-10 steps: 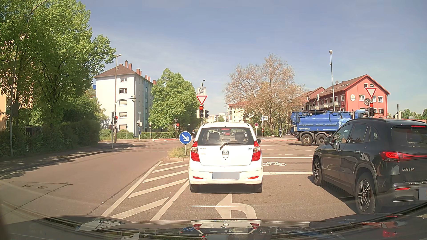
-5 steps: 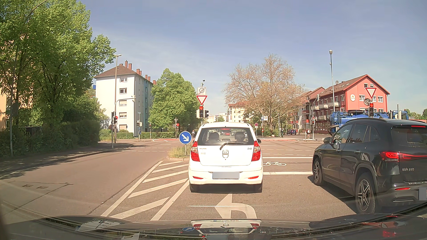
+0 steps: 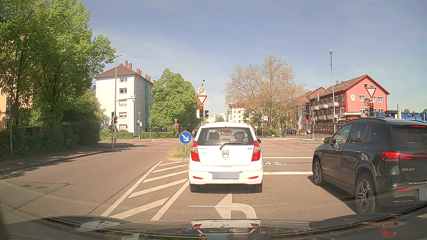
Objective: Follow the waypoints while adhering to traffic rules and regulations
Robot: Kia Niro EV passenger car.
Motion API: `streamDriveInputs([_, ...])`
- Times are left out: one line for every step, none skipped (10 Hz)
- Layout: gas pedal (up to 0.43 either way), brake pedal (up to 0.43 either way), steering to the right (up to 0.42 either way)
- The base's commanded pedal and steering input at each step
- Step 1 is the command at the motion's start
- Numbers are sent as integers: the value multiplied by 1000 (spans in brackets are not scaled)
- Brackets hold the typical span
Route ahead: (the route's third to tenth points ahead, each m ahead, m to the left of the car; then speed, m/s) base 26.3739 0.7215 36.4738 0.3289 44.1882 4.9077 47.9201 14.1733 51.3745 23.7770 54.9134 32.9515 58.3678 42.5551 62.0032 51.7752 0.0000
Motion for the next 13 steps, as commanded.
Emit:
streamDriveInputs([0, 250, -14])
streamDriveInputs([0, 250, -13])
streamDriveInputs([0, 250, -14])
streamDriveInputs([0, 256, -13])
streamDriveInputs([0, 256, -13])
streamDriveInputs([0, 256, -13])
streamDriveInputs([0, 262, -13])
streamDriveInputs([0, 262, -13])
streamDriveInputs([0, 262, -13])
streamDriveInputs([0, 262, -13])
streamDriveInputs([0, 262, -13])
streamDriveInputs([0, 262, -13])
streamDriveInputs([0, 262, -13])
